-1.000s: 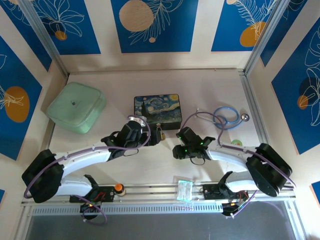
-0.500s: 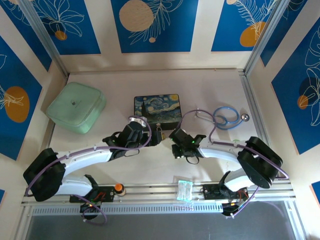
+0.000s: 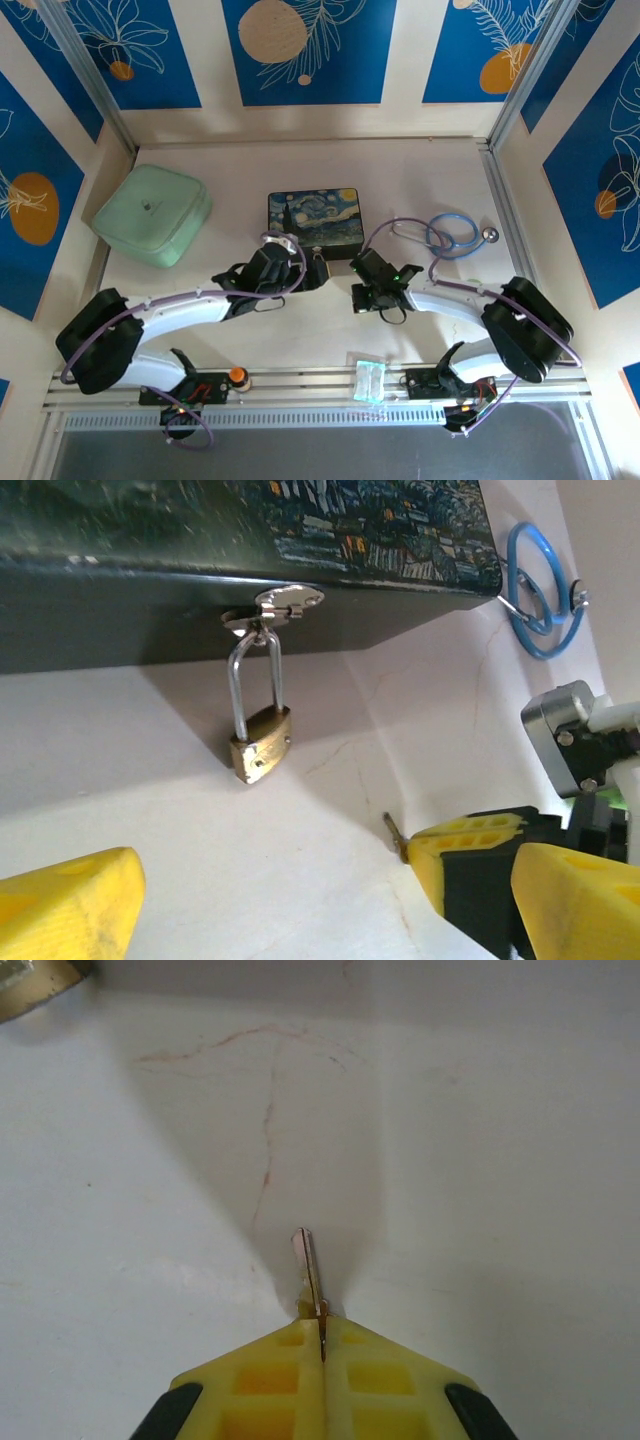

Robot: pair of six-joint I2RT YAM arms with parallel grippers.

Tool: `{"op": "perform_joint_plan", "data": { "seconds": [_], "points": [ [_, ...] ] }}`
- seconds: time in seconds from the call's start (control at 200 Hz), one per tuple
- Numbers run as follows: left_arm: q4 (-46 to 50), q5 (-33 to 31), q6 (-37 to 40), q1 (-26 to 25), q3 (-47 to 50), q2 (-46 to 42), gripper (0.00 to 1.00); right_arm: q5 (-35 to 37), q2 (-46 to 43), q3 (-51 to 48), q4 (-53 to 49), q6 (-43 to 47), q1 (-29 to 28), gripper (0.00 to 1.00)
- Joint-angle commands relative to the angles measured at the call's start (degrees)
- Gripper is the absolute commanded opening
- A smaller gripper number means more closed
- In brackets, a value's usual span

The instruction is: Unlock the padlock with the key

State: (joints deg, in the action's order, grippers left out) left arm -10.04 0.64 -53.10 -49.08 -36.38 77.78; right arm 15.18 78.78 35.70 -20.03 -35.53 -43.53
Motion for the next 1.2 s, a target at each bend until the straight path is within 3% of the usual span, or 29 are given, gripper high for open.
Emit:
{"op": "perform_joint_plan", "data": {
  "seconds": [0.0, 0.235, 0.55, 0.83, 1.126, 1.196],
  "points": [
    [-6.7, 3.4, -7.9, -0.9, 0.3, 0.7, 0.89, -5.5, -4.1, -1.1, -1.6, 2.6, 1.2, 0.0],
    [-13.8, 3.8, -23.4, -2.0, 2.8, 1.5, 0.87, -12.2, -10.4, -1.7, 0.5, 5.1, 4.2, 0.0],
    [-37.4, 2.3, -51.8, -5.3, 9.3, 6.8, 0.93, -15.1, -11.9, 2.5, 3.4, 3.4, 2.7, 0.0],
    [-43.1, 2.6, -61.6, -6.1, 9.6, 9.7, 1.0, -14.3, -11.0, 3.3, 11.8, 1.3, -1.1, 0.0],
    [-48.3, 0.8, -64.9, -7.3, 9.1, 13.4, 1.0, -15.2, -11.3, 1.8, 17.0, -0.9, -3.0, 0.0],
    [-48.5, 0.0, -65.1, -7.3, 9.4, 13.3, 0.93, -15.0, -11.8, 0.7, 17.8, -1.3, -3.2, 0.0]
  ]
}}
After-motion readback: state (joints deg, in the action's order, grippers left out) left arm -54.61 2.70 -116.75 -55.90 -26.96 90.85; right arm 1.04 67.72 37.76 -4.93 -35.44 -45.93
